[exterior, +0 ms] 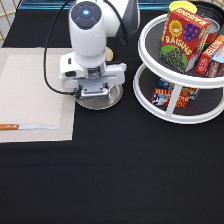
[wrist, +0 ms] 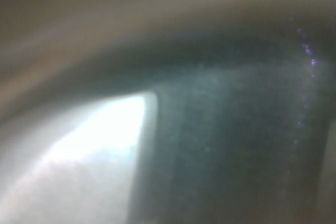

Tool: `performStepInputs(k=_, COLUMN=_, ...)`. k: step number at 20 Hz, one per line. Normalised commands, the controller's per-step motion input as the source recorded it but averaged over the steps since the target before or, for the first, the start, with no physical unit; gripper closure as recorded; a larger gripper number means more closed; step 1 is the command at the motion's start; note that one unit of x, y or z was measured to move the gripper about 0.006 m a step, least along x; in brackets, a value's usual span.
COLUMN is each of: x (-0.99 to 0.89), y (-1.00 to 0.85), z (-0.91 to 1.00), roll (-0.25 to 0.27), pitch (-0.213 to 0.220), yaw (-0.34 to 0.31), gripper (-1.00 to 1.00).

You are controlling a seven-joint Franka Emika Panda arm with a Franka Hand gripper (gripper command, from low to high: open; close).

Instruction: Arrange plate and fork

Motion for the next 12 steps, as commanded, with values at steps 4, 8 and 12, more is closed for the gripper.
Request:
performStepInputs(k=4, x=0.38, y=-0.65, z=0.09, roll=0.000, pitch=0.074, yaw=-0.033, gripper=-1.00)
performStepInputs(k=8, x=0.38, y=-0.71, z=0.08, roll=0.003, pitch=0.057, yaw=-0.014, gripper=-1.00)
performStepInputs(k=12, x=0.41, y=-0.78, z=0.07, roll=0.019, pitch=0.053, yaw=0.000, gripper=-1.00)
